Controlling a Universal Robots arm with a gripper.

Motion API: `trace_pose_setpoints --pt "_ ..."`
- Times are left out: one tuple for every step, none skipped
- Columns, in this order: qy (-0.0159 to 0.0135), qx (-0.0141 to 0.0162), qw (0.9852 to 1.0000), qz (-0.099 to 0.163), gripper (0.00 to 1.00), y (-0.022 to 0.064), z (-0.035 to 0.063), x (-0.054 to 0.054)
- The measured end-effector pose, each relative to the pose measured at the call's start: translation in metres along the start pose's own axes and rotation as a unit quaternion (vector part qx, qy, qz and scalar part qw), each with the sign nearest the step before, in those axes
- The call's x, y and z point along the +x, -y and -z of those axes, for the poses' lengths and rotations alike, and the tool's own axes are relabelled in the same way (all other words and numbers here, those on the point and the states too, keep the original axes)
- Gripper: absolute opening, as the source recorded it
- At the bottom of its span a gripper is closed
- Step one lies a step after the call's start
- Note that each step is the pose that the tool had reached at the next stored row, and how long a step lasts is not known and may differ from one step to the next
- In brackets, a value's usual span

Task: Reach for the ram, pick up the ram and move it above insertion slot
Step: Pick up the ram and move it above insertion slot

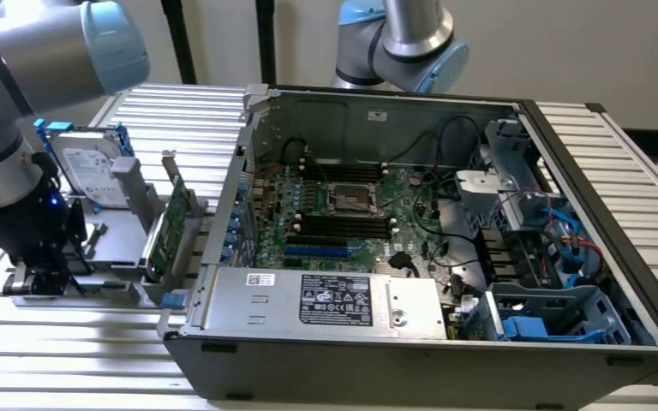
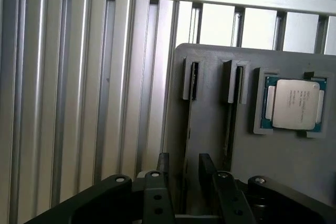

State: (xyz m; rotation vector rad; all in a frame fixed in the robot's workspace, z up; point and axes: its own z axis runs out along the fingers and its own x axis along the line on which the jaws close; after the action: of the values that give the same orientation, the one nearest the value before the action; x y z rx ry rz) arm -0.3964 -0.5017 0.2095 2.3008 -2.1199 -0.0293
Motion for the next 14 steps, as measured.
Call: trace_pose_setpoints --pt "0.0 0.0001 1.0 0.0 0.36 0.0 -0.0019 0.0" --pt "0.0 0.0001 1.0 0.0 0.36 0.0 -0.0037 0.0" --pt "0.0 0.0001 1.0 0.0 0.36 -0.0001 -0.0055 0.0" --pt "0.0 0.0 1.0 0.0 0.36 -0.0002 -0.0069 0.0" --pt "0.0 0.0 1.0 -0.001 0.36 -0.0003 -0.0075 0.0" --pt "0.0 0.0 1.0 -0.001 0.36 -0.0005 -0.0078 0.0" --pt "0.0 0.0 1.0 -0.001 0.36 -0.0008 -0.0079 0.0" --pt "0.0 0.0 1.0 -0.001 0.36 -0.0012 -0.008 -0.0001" --pt "0.0 0.0 1.0 -0.001 0.36 -0.0016 -0.0081 -0.0001" --pt "0.0001 0.0001 1.0 -0.001 0.36 -0.0019 -0.0083 -0.0002" --pt "0.0001 0.0001 1.0 -0.001 0.36 -0.002 -0.0084 -0.0002" --pt "0.0001 0.0001 1.0 -0.002 0.36 -0.0021 -0.0086 -0.0002" --pt "0.0001 0.0001 1.0 -0.003 0.36 -0.0022 -0.0089 -0.0002" --pt "0.0001 0.0 1.0 -0.005 0.36 -0.0024 -0.0092 -0.0003"
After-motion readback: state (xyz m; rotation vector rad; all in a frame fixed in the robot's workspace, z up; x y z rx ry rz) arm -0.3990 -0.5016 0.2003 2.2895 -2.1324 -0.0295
